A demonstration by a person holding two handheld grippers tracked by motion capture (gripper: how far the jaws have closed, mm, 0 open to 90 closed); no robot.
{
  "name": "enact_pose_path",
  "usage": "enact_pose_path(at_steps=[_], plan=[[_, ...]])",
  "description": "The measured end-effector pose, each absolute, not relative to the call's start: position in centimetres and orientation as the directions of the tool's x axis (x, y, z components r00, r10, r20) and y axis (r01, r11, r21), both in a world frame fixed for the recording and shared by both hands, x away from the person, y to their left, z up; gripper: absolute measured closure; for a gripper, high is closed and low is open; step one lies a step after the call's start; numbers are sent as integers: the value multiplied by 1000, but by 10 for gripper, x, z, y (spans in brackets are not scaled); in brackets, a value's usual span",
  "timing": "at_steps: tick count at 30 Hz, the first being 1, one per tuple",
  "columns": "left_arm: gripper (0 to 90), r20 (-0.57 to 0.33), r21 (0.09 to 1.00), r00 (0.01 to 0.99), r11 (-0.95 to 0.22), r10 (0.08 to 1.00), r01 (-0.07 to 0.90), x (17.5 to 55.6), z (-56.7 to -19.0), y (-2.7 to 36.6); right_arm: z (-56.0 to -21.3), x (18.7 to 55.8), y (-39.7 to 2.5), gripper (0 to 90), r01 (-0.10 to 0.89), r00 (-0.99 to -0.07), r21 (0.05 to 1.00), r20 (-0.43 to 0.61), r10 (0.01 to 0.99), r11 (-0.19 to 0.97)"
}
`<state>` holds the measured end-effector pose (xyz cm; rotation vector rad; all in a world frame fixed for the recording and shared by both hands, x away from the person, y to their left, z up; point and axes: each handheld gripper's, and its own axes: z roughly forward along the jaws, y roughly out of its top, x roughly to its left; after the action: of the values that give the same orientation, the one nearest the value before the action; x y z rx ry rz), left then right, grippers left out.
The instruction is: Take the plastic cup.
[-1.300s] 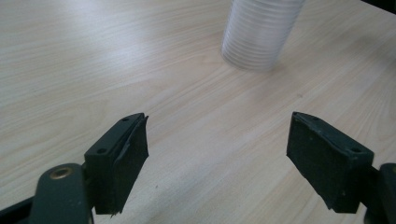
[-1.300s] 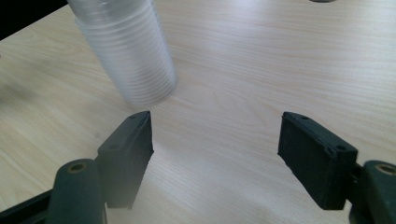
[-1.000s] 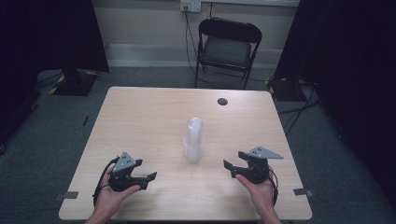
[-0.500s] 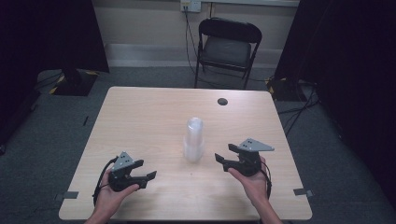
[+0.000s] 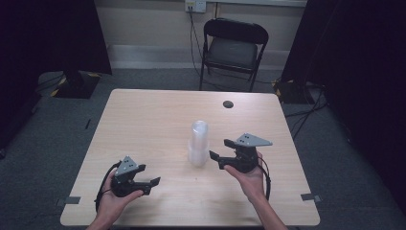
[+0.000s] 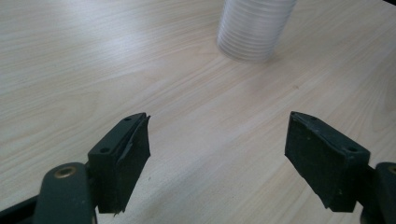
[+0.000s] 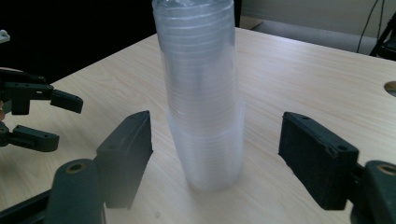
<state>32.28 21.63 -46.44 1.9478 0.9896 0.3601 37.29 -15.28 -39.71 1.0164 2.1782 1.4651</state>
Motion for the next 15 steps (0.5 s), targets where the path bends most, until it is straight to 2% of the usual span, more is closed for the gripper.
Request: enact_pose_path(at_steps=[9,12,15], plan=[[206,-129,821,630,-274,766,501,323,-465,218,-394,388,-136,212,349,-717,913,116,687,211],[206,-127,822,632,-276,764,499,323,-464,218,-395,392,-130,169,349,-710,914,113,695,207],[206,-125,821,631,-277,765,499,323,-464,219,-398,398,-123,173,356,-717,912,126,685,205]])
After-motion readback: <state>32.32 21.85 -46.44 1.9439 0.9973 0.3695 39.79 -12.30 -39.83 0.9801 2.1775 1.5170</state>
